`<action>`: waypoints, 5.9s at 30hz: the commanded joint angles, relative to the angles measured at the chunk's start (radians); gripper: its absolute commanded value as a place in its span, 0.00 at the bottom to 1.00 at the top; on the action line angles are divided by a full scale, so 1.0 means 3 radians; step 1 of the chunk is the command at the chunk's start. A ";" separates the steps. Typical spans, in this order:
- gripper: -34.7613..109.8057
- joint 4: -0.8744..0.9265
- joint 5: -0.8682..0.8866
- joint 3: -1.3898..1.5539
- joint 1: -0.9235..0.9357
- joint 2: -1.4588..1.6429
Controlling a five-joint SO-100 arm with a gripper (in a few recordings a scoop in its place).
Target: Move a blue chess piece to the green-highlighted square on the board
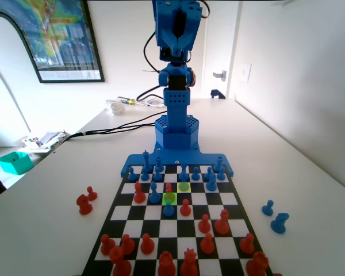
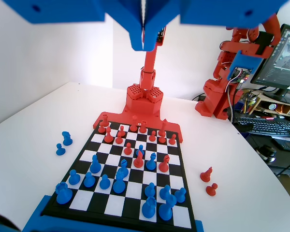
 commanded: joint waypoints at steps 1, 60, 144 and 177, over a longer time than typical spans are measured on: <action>0.25 -0.0056 -0.0020 0.0020 0.0000 0.0010; 0.25 -0.0363 -0.0348 -0.0578 -0.0138 -0.2240; 0.32 -0.2925 -0.0854 0.0005 0.0266 -0.5134; 0.25 -0.3211 -0.0966 0.0225 0.0174 -0.5292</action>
